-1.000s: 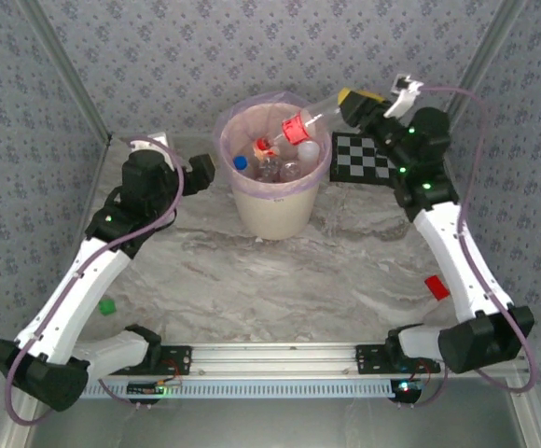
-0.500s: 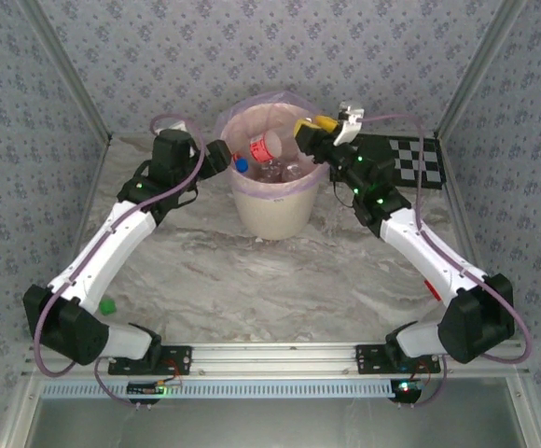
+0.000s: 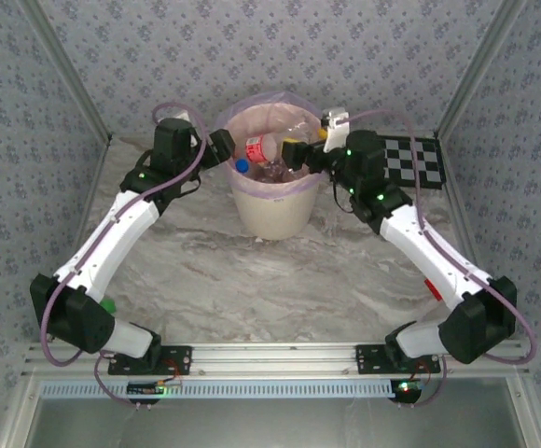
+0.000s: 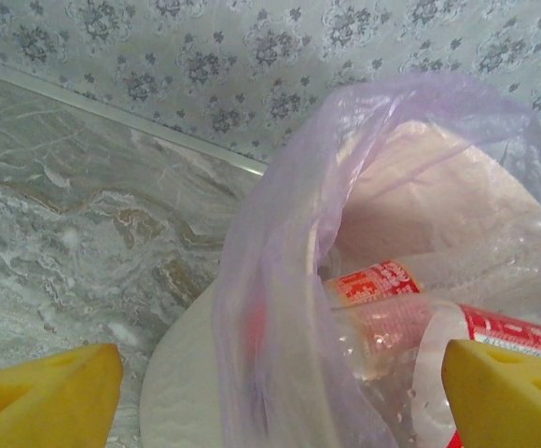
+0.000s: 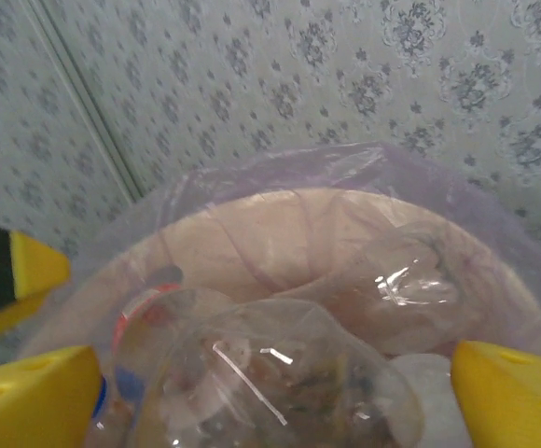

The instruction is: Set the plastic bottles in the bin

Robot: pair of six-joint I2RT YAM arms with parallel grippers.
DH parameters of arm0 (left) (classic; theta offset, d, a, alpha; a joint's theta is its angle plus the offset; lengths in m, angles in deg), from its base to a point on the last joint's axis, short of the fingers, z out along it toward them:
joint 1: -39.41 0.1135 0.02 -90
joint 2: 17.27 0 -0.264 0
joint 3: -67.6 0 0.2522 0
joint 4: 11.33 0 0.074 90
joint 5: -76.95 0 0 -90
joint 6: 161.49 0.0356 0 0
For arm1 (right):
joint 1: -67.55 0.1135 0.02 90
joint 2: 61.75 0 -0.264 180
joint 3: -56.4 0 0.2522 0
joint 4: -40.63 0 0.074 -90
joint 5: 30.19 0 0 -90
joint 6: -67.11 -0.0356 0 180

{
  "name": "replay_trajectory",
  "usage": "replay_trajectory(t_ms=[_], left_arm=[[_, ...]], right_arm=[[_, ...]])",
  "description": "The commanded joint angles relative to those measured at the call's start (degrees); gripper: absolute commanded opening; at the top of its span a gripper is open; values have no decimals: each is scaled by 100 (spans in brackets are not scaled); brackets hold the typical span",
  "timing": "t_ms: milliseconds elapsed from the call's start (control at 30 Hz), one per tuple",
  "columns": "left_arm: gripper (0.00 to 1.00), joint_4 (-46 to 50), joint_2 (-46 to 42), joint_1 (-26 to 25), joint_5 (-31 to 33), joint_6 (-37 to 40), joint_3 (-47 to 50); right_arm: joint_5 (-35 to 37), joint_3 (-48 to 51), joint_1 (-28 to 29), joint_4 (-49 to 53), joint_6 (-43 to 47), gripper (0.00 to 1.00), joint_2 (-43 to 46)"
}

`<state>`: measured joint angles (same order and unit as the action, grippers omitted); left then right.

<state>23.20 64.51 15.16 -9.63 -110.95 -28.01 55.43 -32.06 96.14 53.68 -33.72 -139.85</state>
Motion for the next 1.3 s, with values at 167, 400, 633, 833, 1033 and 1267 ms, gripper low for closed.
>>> replay_trajectory(t_ms=[167,400,633,833,1033,1267], left_arm=[[88,18,236,127,-105,176,-368],[88,27,379,131,-166,152,-412],[88,70,505,135,-208,115,-482],[88,108,552,131,-184,117,-499],[88,213,499,140,-141,189,-494],[88,295,414,197,-114,292,-529]], right_arm=[[641,-1562,-106,2780,759,96,288],[267,-1826,-43,3136,566,64,153],[28,-1866,323,3295,584,51,-346],[-160,-1952,306,3240,586,46,-1122],[-216,-2084,267,3033,582,45,-1702],[-20,-2250,124,3045,630,48,-1261]])
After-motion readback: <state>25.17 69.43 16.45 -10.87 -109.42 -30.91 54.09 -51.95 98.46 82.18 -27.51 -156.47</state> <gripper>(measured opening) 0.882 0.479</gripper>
